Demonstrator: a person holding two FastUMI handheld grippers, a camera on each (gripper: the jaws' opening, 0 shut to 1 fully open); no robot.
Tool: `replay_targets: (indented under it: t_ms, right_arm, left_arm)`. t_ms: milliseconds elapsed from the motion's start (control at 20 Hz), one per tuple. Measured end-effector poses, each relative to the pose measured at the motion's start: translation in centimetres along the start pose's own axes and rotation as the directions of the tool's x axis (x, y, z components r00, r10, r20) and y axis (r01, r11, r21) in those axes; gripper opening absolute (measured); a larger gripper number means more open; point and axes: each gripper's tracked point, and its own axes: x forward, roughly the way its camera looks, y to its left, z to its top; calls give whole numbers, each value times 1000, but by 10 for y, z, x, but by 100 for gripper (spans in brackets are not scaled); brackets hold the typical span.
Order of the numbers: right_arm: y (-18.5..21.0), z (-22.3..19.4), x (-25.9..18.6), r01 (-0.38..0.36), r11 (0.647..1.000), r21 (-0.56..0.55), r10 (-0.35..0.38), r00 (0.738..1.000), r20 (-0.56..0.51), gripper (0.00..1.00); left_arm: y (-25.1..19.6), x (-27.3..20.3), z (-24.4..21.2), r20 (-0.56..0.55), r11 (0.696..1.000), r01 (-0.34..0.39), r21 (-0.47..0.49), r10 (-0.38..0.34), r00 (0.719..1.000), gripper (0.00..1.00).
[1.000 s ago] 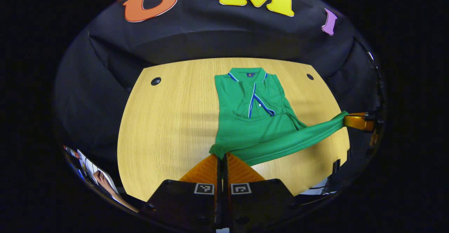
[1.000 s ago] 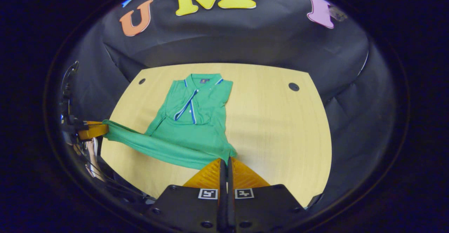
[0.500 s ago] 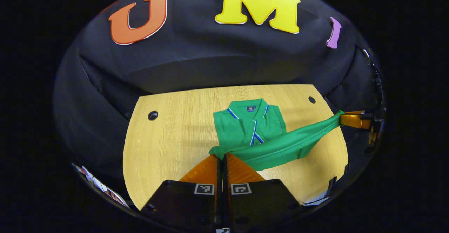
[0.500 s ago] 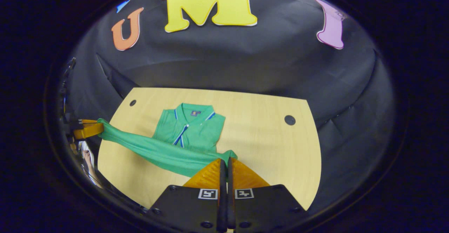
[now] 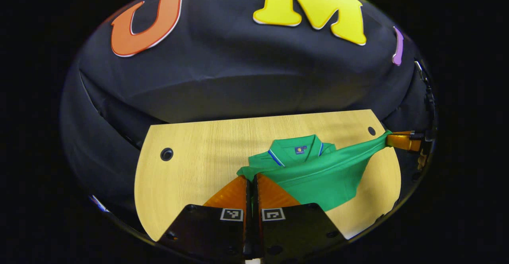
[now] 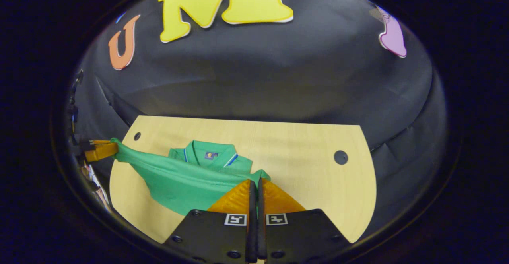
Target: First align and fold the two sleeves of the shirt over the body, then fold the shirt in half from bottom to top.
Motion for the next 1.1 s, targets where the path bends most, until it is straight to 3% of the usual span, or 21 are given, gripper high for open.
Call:
replay_targets:
  t_ms: [450,700,900,950,1100]
  right_arm:
    - [-24,-25,133,40,998,38,-38,998,-42,3]
    - [-29,-39,159,59,998,27,-57,996,-68,3]
    - [-21,-46,157,59,998,7,-58,995,-80,15]
    - [-16,-45,153,43,999,4,-43,996,-75,36]
    - [-13,-29,119,43,999,-22,-44,999,-23,100]
  left_arm:
    - [14,137,-36,-71,999,-5,-51,1,997,3]
    - [14,163,-45,-81,999,-2,-43,-1,997,3]
    - [13,164,-43,-69,998,-21,-53,17,997,4]
    - [16,160,-40,-61,998,-30,-46,27,998,7]
    - [16,139,-26,-18,997,-37,-69,35,999,86]
